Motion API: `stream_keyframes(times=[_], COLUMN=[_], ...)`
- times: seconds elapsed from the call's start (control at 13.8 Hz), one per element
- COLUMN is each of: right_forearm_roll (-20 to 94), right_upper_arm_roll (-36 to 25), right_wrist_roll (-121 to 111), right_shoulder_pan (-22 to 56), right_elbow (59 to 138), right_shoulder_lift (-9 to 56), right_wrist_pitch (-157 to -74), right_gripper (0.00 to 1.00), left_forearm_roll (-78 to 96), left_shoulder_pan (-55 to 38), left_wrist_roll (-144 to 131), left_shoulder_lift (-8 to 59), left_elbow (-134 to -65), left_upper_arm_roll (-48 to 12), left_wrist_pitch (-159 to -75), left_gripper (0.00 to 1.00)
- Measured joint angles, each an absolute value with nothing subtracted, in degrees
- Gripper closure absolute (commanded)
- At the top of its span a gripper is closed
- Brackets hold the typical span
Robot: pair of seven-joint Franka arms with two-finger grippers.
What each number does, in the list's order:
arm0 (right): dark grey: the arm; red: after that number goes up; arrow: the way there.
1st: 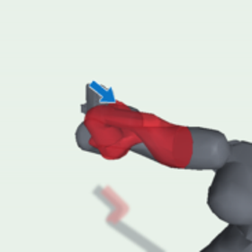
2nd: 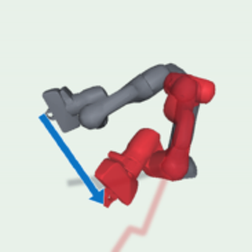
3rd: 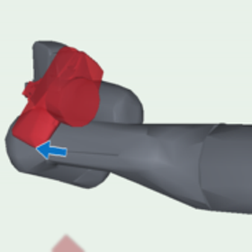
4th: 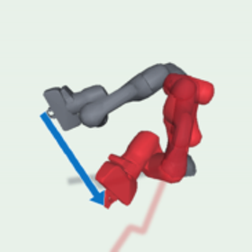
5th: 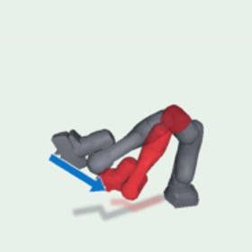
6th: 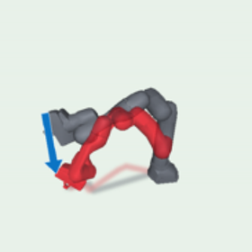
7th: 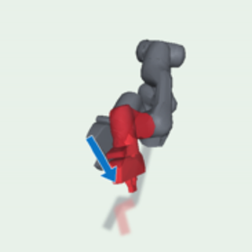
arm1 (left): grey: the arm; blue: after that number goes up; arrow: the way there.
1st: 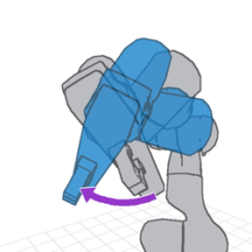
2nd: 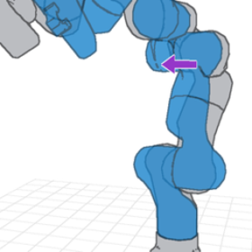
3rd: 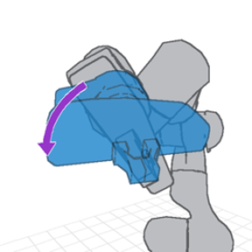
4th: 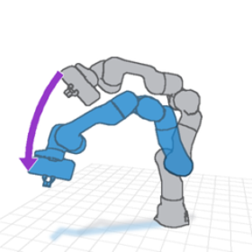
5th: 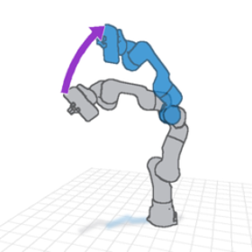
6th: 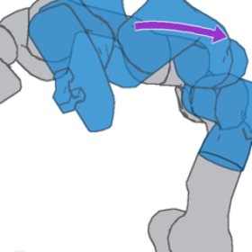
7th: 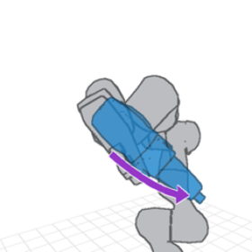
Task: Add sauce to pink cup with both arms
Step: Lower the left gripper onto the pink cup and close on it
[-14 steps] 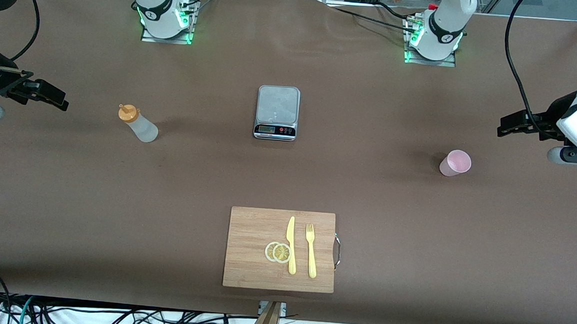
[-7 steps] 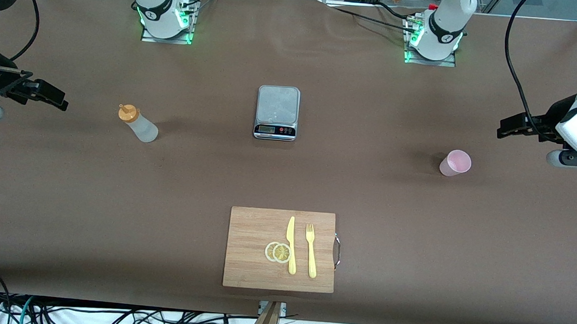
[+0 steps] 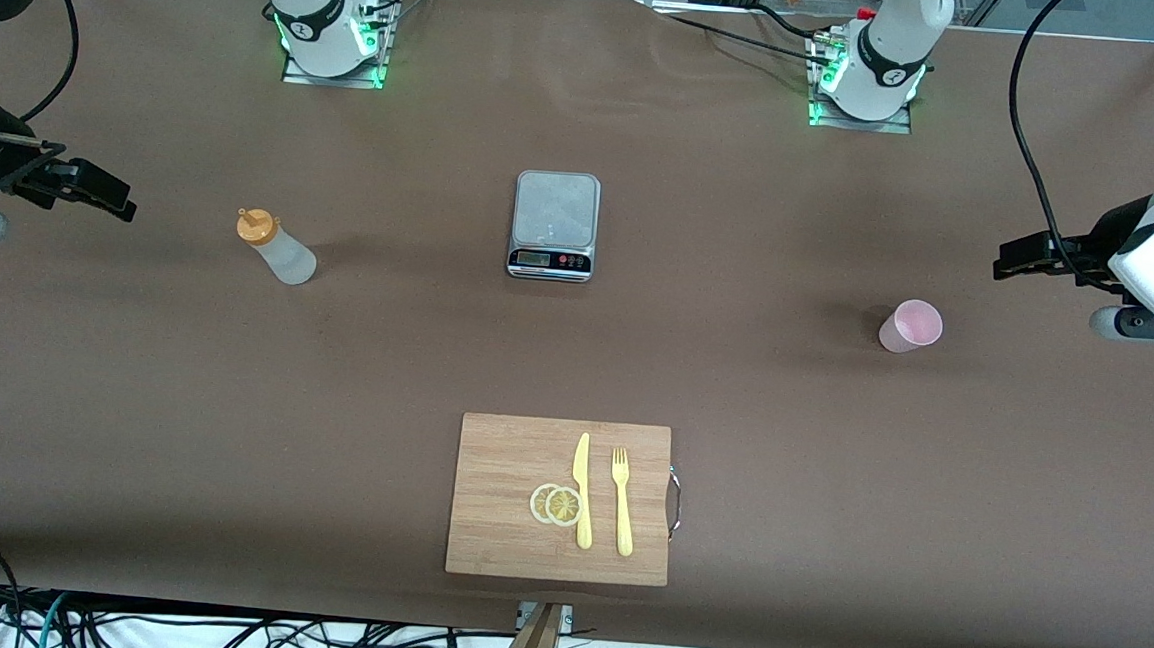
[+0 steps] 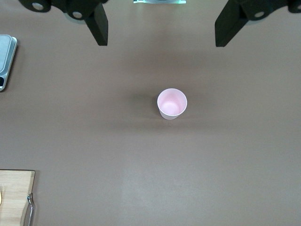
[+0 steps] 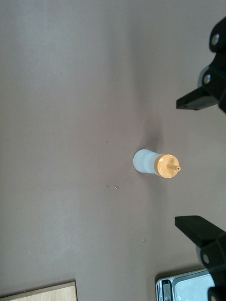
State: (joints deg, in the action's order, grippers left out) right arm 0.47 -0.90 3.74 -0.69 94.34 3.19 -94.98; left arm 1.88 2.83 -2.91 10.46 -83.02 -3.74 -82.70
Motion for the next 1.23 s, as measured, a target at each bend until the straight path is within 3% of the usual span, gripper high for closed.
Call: stream_keyframes(times=[0.51, 0.65, 0.94, 1.23], right_forearm_roll=[0.5, 0.5, 0.5, 0.5], right_upper_arm_roll=[-0.9, -0.9, -1.0, -1.0], right_wrist_roll=[3.7, 3.7, 3.7, 3.7], right_shoulder_pan=[-0.7, -0.7, -0.7, -0.7], right_elbow=[94.3, 94.3, 94.3, 94.3], right_shoulder_lift=[3.2, 3.2, 3.2, 3.2], right_wrist_pitch=[-95.0, -95.0, -95.0, -94.9], right_gripper=[0.00, 0.00, 0.00, 0.00], left_forearm_roll=[1.2, 0.1, -0.1, -0.1], left_shoulder_pan=[2.9, 3.1, 4.1, 4.3], left_wrist_roll=[-2.8, 0.1, 8.4, 9.9], left_shoulder_lift=[10.6, 11.0, 12.4, 13.5], left_elbow=[-87.1, -91.9, -107.1, -117.6], left_upper_arm_roll=[-2.4, -0.9, 2.5, 3.6], left_wrist_pitch=[-83.9, -90.0, -109.9, -121.7], left_gripper=[0.00, 0.00, 0.00, 0.00])
